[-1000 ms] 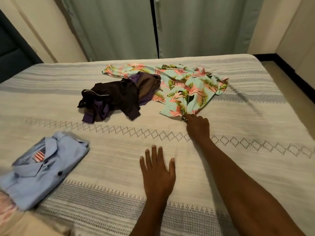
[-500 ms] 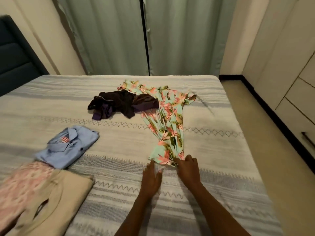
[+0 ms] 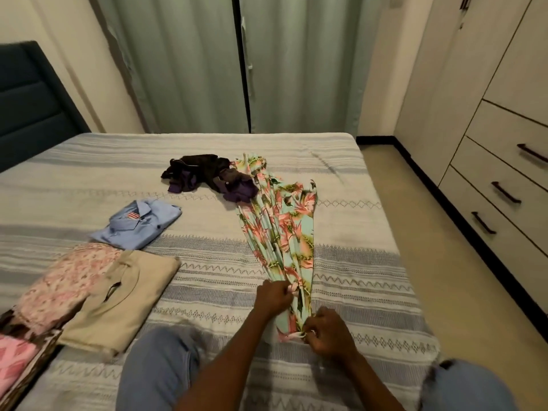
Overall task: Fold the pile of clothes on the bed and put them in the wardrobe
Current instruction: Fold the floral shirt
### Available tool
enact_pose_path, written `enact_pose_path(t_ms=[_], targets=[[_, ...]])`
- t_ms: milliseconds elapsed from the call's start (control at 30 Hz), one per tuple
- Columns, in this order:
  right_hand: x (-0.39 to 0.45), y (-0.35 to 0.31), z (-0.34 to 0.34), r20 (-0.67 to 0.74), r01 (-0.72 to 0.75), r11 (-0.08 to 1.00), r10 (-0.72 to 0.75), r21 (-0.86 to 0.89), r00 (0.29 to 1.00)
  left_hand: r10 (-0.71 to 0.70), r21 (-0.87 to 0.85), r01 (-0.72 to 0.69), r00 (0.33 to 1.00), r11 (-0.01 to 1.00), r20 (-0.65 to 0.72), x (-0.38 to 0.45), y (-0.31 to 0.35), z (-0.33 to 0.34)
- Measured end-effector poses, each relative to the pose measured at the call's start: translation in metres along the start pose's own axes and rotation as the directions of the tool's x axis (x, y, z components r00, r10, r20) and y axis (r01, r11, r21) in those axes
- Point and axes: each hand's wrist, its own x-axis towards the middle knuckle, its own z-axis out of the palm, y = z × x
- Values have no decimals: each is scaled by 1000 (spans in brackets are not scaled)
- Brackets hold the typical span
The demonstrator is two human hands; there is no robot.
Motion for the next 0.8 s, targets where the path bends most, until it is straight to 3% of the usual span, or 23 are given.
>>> enact_pose_path(t_ms=[100, 167, 233, 333, 467, 533, 600, 700, 767, 800], targets=[[4, 7, -17, 156, -137, 970, 107, 202, 982, 100, -16, -100, 995, 995, 18, -23, 16, 4], [11, 20, -34, 130, -311, 866, 283, 392, 950, 219, 2, -219, 976, 976, -1, -41, 24, 6], [18, 24, -44, 109, -417, 783, 416, 461, 903, 358, 41, -357, 934, 933, -15, -59, 31, 11], [36, 14, -52, 24, -449, 837, 465, 314, 885, 544, 47, -543, 839, 838, -7, -85, 48, 22], [62, 0, -40, 190, -483, 873, 464, 66, 865, 638, -191, -612, 758, 767, 136, -109, 67, 24], [64, -3, -31, 179, -458, 888, 456, -32, 872, 581, -301, -514, 788, 803, 202, -111, 66, 18], [61, -1, -26, 93, -479, 877, 474, 41, 876, 427, -445, -305, 881, 842, 204, -109, 58, 8], [52, 2, -28, -83, -457, 848, 493, 268, 866, 163, -540, -141, 987, 830, -8, -95, 42, -13], [39, 7, -34, -116, -389, 805, 484, 449, 867, 22, -515, -107, 985, 851, -169, -79, 29, -23], [29, 6, -39, -59, -378, 759, 478, 529, 876, -21, -489, -89, 976, 868, -216, -70, 24, -27]])
